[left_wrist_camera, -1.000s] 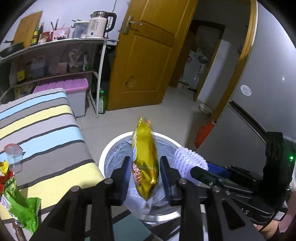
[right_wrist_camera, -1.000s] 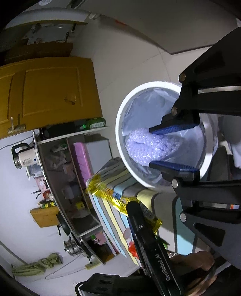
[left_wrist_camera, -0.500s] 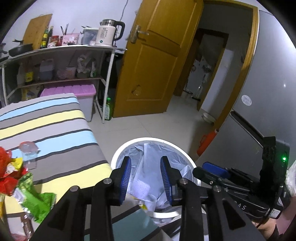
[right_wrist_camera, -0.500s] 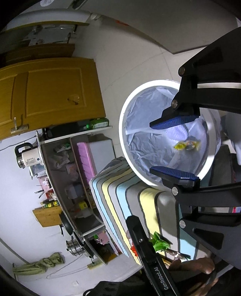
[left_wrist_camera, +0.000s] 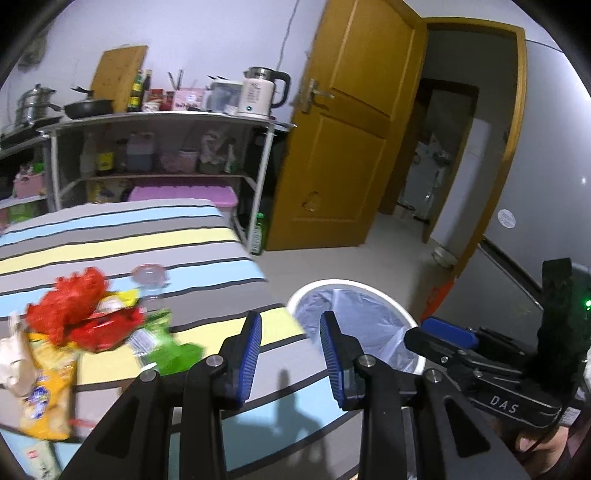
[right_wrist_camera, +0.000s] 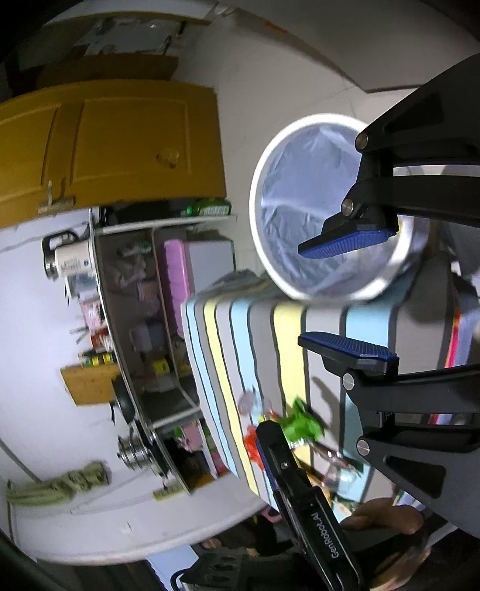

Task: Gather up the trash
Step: 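Grasp the beige noodle packet with the left gripper while the right grasps the clear cup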

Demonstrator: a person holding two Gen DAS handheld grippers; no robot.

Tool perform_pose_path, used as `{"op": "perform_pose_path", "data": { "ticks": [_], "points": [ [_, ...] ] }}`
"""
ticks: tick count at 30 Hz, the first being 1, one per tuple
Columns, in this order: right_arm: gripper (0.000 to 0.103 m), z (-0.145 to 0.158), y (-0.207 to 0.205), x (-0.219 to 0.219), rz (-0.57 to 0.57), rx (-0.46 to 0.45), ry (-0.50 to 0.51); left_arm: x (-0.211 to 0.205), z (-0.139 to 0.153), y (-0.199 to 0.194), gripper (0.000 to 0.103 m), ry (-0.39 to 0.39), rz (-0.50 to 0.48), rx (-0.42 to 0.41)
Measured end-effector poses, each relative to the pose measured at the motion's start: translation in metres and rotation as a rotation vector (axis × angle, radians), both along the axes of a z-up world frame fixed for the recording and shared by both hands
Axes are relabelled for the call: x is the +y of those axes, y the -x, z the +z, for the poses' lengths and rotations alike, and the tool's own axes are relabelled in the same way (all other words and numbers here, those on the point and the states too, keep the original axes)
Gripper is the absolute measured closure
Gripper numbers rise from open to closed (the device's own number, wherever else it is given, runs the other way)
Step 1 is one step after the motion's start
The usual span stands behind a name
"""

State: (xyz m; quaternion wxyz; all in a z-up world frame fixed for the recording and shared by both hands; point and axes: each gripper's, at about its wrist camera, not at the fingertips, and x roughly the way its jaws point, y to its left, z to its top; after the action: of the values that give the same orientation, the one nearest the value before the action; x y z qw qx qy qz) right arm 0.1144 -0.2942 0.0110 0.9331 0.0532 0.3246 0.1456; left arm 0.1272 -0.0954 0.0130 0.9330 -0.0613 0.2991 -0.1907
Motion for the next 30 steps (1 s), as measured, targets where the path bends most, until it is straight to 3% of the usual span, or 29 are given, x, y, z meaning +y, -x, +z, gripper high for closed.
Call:
{"op": "perform_pose_path", "data": {
  "ticks": [12,19,22,30],
  "points": [
    [0.060,-0.003,0.018,0.078,0.171,0.014,0.012,0.082,-0.005,0.056,0.071,-0.082,0.201,-0.034],
    [0.060,-0.014,0.020,0.114,0.256,0.042,0.022,0.131,-0.025,0.085,0.070,-0.119,0.321,0.001],
    [0.060,-0.019,0.020,0.128,0.288,0.055,0.026,0.148,-0.037,0.093,0.060,-0.116,0.356,0.033],
    [0.060,-0.033,0.016,0.157,0.335,0.097,0.041,0.161,-0.066,0.103,0.053,-0.109,0.392,0.109]
  ]
}}
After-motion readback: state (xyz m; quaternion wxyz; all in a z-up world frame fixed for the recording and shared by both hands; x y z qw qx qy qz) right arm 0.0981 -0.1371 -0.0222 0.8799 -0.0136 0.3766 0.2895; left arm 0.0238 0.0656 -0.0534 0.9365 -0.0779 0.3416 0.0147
